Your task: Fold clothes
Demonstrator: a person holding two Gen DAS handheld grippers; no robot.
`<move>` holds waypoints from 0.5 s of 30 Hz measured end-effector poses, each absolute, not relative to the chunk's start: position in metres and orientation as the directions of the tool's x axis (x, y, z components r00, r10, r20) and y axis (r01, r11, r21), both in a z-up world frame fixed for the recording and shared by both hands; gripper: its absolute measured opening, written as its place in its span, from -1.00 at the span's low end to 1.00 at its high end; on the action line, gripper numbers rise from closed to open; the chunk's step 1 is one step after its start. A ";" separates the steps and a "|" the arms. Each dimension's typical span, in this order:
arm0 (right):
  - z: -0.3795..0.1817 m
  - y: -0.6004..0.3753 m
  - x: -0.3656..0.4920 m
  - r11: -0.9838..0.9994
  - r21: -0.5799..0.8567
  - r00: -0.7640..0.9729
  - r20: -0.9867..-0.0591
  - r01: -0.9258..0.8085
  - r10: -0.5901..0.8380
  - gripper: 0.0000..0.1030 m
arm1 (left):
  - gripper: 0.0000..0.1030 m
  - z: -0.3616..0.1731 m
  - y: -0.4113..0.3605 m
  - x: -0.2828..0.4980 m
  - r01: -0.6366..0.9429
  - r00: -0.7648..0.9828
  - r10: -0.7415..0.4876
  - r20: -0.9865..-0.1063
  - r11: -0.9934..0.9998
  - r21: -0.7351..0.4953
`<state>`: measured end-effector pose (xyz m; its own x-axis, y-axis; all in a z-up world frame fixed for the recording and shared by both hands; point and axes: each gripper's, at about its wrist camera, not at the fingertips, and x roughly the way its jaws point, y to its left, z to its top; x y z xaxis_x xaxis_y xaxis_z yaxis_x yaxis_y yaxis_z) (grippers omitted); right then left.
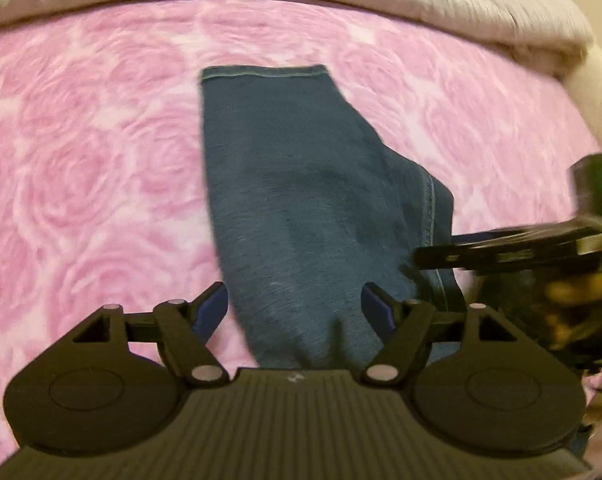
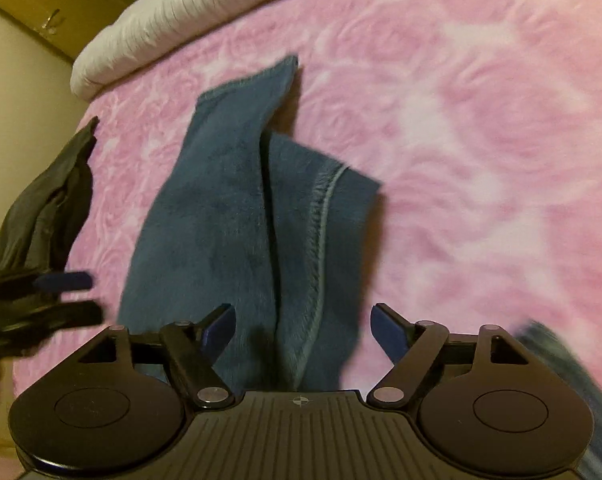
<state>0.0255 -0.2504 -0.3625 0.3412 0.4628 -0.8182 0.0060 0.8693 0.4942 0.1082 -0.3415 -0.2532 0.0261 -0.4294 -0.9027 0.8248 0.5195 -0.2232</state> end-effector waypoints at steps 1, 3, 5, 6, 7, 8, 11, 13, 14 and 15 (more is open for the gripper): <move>-0.369 -0.244 0.030 0.862 0.507 0.346 -0.808 -0.006 0.477 0.48 | 0.36 -0.250 -0.339 0.112 0.821 0.032 -0.427 -0.904 0.526 -0.220; -0.367 -0.235 0.032 0.846 0.532 0.356 -0.784 -0.038 0.509 -0.51 | 0.36 -0.243 -0.335 0.119 0.809 0.031 -0.430 -0.902 0.540 -0.230; -0.356 -0.224 0.026 0.839 0.540 0.351 -0.773 -0.071 0.528 -0.90 | 0.37 -0.235 -0.335 0.126 0.790 0.010 -0.452 -0.892 0.550 -0.270; -0.346 -0.216 0.022 0.825 0.555 0.345 -0.756 -0.112 0.556 -0.92 | 0.37 -0.228 -0.336 0.128 0.779 -0.009 -0.475 -0.880 0.548 -0.303; -0.333 -0.206 0.017 0.811 0.560 0.336 -0.741 -0.168 0.582 -0.92 | 0.41 -0.221 -0.337 0.130 0.770 -0.026 -0.498 -0.867 0.543 -0.335; -0.319 -0.193 0.010 0.799 0.551 0.323 -0.731 -0.240 0.601 -0.92 | 0.47 -0.213 -0.339 0.129 0.769 -0.043 -0.522 -0.852 0.527 -0.361; -0.286 -0.150 -0.017 0.748 0.506 0.284 -0.711 -0.430 0.644 -0.92 | 0.59 -0.196 -0.345 0.121 0.791 -0.081 -0.548 -0.832 0.472 -0.388; -0.269 -0.122 -0.036 0.696 0.477 0.252 -0.696 -0.536 0.672 -0.92 | 0.61 -0.196 -0.348 0.112 0.819 -0.104 -0.510 -0.854 0.443 -0.364; -0.264 -0.106 -0.049 0.666 0.454 0.234 -0.693 -0.592 0.682 -0.92 | 0.61 -0.201 -0.349 0.108 0.831 -0.109 -0.476 -0.872 0.438 -0.343; -0.261 -0.093 -0.063 0.634 0.437 0.211 -0.693 -0.637 0.689 -0.92 | 0.60 -0.206 -0.350 0.103 0.843 -0.112 -0.440 -0.891 0.433 -0.319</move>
<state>-0.0633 -0.0932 -0.2608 0.2108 0.6894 -0.6930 -0.6375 0.6344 0.4372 0.1029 -0.3499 -0.2057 -0.1117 -0.4397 -0.8912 0.8431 0.4328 -0.3192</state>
